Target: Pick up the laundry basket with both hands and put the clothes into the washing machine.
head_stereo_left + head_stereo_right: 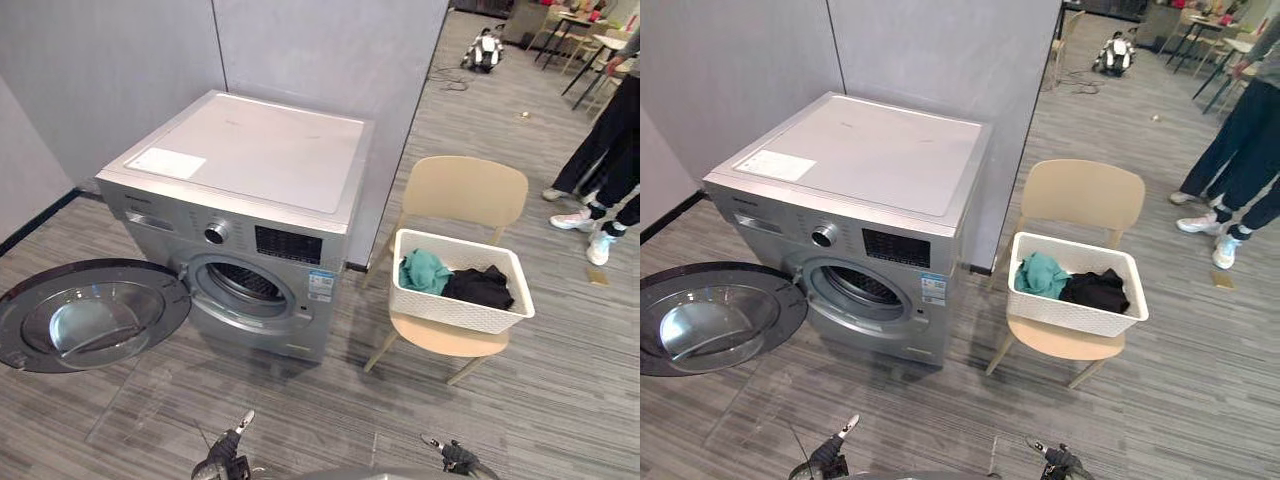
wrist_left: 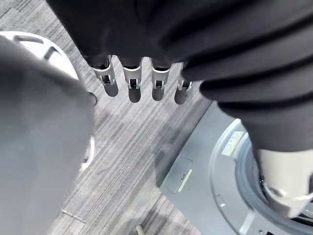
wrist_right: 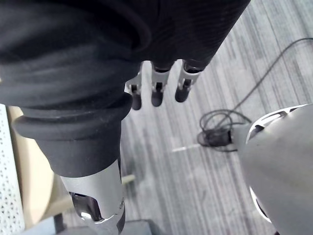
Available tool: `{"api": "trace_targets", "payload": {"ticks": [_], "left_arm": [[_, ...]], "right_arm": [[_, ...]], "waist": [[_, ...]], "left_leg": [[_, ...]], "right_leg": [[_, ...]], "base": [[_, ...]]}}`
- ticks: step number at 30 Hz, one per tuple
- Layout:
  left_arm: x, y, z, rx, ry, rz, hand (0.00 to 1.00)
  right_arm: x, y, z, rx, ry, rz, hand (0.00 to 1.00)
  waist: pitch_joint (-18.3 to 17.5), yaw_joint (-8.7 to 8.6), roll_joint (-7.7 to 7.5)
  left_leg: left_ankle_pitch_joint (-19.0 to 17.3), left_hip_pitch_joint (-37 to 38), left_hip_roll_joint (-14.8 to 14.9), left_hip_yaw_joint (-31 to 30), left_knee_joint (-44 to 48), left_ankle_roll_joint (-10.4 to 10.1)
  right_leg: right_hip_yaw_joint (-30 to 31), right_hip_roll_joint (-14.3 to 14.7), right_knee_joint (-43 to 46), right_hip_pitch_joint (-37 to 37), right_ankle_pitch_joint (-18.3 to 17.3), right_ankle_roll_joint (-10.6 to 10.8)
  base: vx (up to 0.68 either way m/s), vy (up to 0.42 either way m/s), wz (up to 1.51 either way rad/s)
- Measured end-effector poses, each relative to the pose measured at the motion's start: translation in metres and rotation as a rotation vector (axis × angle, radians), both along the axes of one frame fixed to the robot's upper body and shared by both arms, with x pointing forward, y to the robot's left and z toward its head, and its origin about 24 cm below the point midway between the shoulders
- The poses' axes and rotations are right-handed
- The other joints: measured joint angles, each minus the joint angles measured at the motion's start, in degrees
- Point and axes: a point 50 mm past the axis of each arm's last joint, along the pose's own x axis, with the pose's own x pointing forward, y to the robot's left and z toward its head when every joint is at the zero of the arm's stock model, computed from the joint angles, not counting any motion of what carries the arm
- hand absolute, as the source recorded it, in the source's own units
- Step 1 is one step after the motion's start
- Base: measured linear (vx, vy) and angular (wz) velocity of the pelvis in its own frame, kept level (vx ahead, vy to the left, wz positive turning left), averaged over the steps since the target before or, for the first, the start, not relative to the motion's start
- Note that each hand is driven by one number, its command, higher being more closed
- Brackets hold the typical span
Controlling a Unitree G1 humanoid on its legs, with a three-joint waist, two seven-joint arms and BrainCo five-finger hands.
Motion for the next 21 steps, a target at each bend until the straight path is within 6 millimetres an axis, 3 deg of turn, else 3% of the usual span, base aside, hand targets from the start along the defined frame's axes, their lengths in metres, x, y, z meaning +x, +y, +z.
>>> {"api": "trace_targets", "payload": {"ticks": [1, 3, 5, 6, 8, 9, 10, 11, 12, 15, 16, 19, 20, 21], "left_arm": [[0.002, -0.001, 0.001, 0.004, -0.013, 0.002, 0.0], [0.004, -0.003, 0.001, 0.003, -0.025, 0.003, 0.0], [0.004, -0.017, -0.001, -0.033, -0.03, 0.008, 0.0], [0.001, -0.024, -0.003, -0.062, -0.025, 0.031, 0.0], [-0.004, -0.022, -0.004, -0.063, -0.015, 0.045, 0.0], [-0.008, -0.02, -0.004, -0.059, -0.006, 0.056, 0.0], [-0.013, -0.015, -0.005, -0.053, 0.006, 0.088, 0.0], [-0.025, -0.012, -0.006, -0.054, 0.034, 0.132, 0.0], [-0.037, -0.011, -0.008, -0.061, 0.068, 0.172, 0.0], [-0.065, -0.014, -0.012, -0.076, 0.147, 0.213, 0.0], [-0.066, -0.014, -0.012, -0.078, 0.152, 0.212, 0.0], [-0.052, -0.016, -0.011, -0.079, 0.123, 0.183, 0.0], [-0.045, -0.015, -0.01, -0.072, 0.106, 0.154, 0.0], [-0.034, -0.009, -0.008, -0.054, 0.084, 0.126, 0.0]], "right_arm": [[-0.001, -0.004, 0.001, -0.012, 0.002, -0.001, 0.0], [-0.006, -0.013, 0.001, -0.034, 0.015, -0.004, 0.0], [-0.013, -0.029, 0.004, -0.073, 0.031, -0.011, 0.0], [-0.01, -0.039, 0.007, -0.098, 0.024, -0.009, 0.0], [-0.006, -0.041, 0.008, -0.102, 0.014, -0.005, 0.0], [-0.005, -0.037, 0.007, -0.094, 0.014, 0.002, 0.0], [-0.003, -0.028, 0.005, -0.072, 0.01, 0.006, 0.0], [0.001, -0.022, 0.004, -0.051, 0.003, 0.014, 0.0], [0.005, -0.017, 0.004, -0.039, -0.009, 0.027, 0.0], [0.008, -0.009, 0.003, -0.031, -0.008, 0.083, 0.0], [0.008, -0.006, 0.003, -0.027, -0.006, 0.097, 0.0], [0.012, -0.003, 0.004, -0.032, -0.018, 0.149, 0.0], [0.013, -0.001, 0.004, -0.028, -0.02, 0.173, 0.0], [0.022, 0.003, 0.006, -0.031, -0.046, 0.224, 0.0]], "waist": [[0.7, 0.35, 1.1], [1.1, 0.63, 2.11], [1.5, 0.93, 3.88], [1.7, 1.26, 5.26], [1.9, 2.24, 6.03], [2.0, 3.17, 6.01], [2.4, 3.87, 5.54], [2.6, 4.31, 4.22], [2.9, 4.55, 4.3], [2.5, 4.11, 4.89], [2.3, 4.14, 5.0], [1.5, 3.95, 4.96], [1.4, 3.98, 4.83], [1.8, 3.67, 3.41]], "left_leg": [[-0.4, -1.3, 2.0, -0.3, 4.3, 1.4], [0.4, -3.7, 3.3, -1.4, 9.6, 4.5], [-0.5, -6.7, -0.1, -8.0, 12.7, 3.4], [-2.4, -7.4, -4.9, -11.7, 11.8, 2.0], [-4.6, -6.7, -11.2, -15.7, 5.2, 2.2], [-5.8, -5.2, -13.2, -18.0, 0.5, 2.2], [-6.7, -3.9, -15.2, -19.3, -1.6, 1.0], [-7.9, -3.2, -18.4, -23.7, -2.4, 0.1], [-8.7, -3.4, -20.1, -26.4, -1.7, 1.6], [-9.9, -1.1, -20.0, -24.7, -1.7, 3.6], [-9.9, -0.4, -20.1, -24.4, -2.4, 3.6], [-9.6, 2.3, -19.9, -23.6, -5.9, 3.5], [-8.5, 3.3, -19.9, -23.0, -6.7, 4.6], [-8.4, 4.6, -20.2, -21.1, -5.9, 4.7]], "right_leg": [[0.6, 0.9, 0.0, 0.2, 0.0, -0.3], [1.3, 1.1, 0.1, 0.4, 0.0, -0.4], [3.5, -0.1, 1.1, -0.7, -0.1, -0.5], [5.5, -0.9, 1.5, -1.7, -0.1, -0.5], [8.7, -1.3, 1.7, -3.7, 0.0, -0.4], [10.2, -1.0, 1.7, -4.6, 0.3, 0.1], [11.7, -1.4, 0.9, -4.6, 1.0, 0.6], [14.5, -1.6, 0.2, -4.9, 2.3, 0.2], [16.4, -1.6, 0.2, -4.9, 2.8, 0.9], [18.1, -1.4, 0.1, -3.6, 3.7, 0.6], [18.2, -1.5, 0.1, -3.4, 3.7, 0.7], [18.3, -1.2, 9.4, -7.1, -1.9, 1.6], [18.4, -1.2, 17.4, -10.9, -5.5, 2.4], [18.4, -1.8, 33.1, -18.5, -9.2, 7.1]], "base": [[-0.11, -0.071, -0.24], [-0.09, -0.055, -0.12], [-0.06, 0.063, -0.27], [-0.02, 0.127, -0.48], [-0.02, 0.137, -0.69], [-0.04, 0.118, -0.76], [-0.03, 0.1, -0.77], [-0.02, 0.123, -0.76], [-0.01, 0.134, -0.68], [0.06, 0.113, -0.38], [0.14, 0.091, -0.22], [0.17, 0.043, -0.17], [0.23, 0.009, -0.46], [0.29, -0.02, -0.49]]}}
